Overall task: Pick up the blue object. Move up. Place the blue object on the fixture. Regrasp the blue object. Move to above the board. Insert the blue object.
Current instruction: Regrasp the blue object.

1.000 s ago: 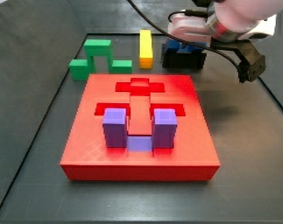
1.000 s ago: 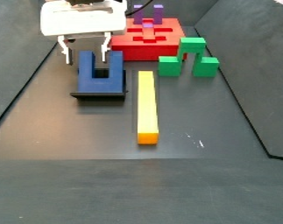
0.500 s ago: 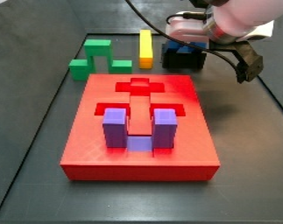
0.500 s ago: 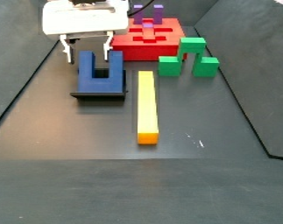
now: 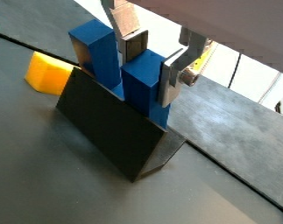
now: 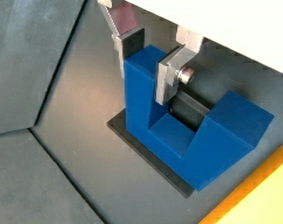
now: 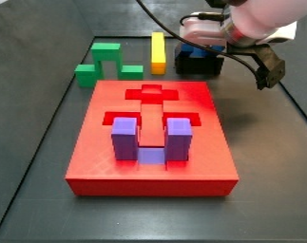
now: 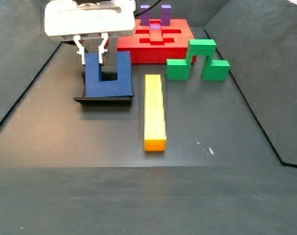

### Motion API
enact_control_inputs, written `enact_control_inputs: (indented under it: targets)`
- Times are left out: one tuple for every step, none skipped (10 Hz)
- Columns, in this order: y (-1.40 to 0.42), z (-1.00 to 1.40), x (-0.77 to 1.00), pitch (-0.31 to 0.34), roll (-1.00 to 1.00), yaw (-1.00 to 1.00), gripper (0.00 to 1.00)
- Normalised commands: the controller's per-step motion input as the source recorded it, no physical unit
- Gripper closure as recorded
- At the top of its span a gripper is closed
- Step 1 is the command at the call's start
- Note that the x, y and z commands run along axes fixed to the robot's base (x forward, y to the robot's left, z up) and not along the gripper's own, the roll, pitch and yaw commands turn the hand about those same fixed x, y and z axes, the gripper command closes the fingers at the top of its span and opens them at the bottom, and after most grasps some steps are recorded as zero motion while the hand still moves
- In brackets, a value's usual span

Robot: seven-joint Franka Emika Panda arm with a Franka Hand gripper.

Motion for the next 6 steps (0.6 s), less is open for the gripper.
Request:
enact_control_inputs:
  targets:
    - [0.00,0.00,0.00,0.000,0.00,0.00,1.00]
    - [0.00,0.00,0.00,0.000,0.00,0.00,1.00]
    - [0.00,0.00,0.00,0.000,0.00,0.00,1.00]
    - [0.00,0.00,0.00,0.000,0.00,0.00,1.00]
    - [0.00,0.00,0.00,0.000,0.00,0.00,1.00]
    - [0.00,0.00,0.00,0.000,0.00,0.00,1.00]
